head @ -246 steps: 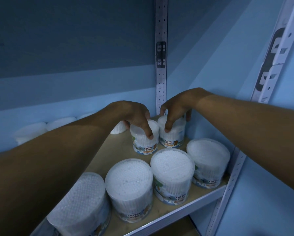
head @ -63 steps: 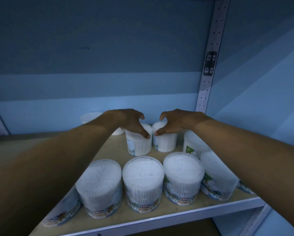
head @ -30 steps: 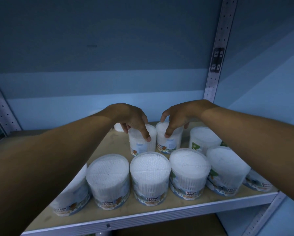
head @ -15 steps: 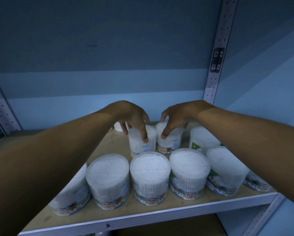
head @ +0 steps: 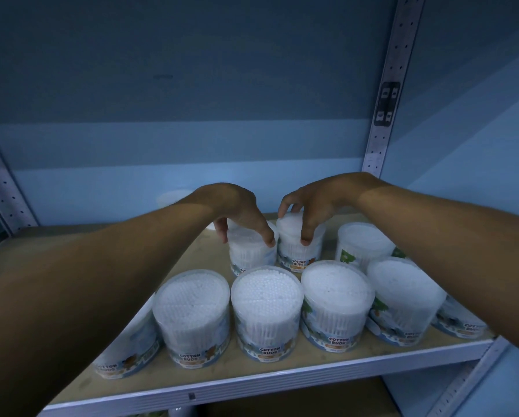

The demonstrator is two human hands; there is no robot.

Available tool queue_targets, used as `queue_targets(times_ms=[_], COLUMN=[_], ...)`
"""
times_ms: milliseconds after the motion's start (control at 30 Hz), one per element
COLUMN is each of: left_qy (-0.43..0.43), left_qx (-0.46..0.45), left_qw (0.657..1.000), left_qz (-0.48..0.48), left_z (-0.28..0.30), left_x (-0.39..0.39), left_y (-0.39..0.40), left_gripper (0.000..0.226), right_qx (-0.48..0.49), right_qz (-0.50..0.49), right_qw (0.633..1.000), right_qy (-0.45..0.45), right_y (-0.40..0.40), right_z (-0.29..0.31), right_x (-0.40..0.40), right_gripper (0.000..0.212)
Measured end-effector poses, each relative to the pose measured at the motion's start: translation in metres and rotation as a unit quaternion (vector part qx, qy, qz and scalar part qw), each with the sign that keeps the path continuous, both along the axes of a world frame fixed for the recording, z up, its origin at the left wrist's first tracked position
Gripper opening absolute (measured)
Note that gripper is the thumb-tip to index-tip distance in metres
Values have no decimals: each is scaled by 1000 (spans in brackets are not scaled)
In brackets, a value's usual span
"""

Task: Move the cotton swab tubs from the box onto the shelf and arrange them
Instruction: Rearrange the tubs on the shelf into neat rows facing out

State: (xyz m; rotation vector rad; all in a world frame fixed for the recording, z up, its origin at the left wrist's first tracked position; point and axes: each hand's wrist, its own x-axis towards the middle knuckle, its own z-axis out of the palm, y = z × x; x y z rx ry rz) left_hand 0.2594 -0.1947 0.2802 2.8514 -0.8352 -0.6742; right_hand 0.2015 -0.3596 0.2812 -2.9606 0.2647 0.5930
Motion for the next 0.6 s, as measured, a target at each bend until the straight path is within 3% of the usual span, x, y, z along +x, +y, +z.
queue_targets(times_ms=[100, 267, 467, 600], left_qy=[-13, -6, 1, 0], left_qx=[9, 12, 3, 4], left_qw=[1000, 1000, 999, 999], left_qz=[8, -9, -39, -44], left_z=[-1, -1, -4, -5], left_x=[-1, 3, 6, 7], left_y=[-1, -1, -2, -2], left_gripper=[72, 94, 86, 87], right_qx=[-2, -2, 15, 6], right_qz=[16, 0, -29, -16], right_qw=[1000, 1000, 999, 1000], right_qy=[12, 5, -32, -6], right_y=[0, -1, -2, -1], right_z=[0, 3, -5, -3], right_x=[-2, -2, 1, 1], right_gripper=[79, 88, 78, 77])
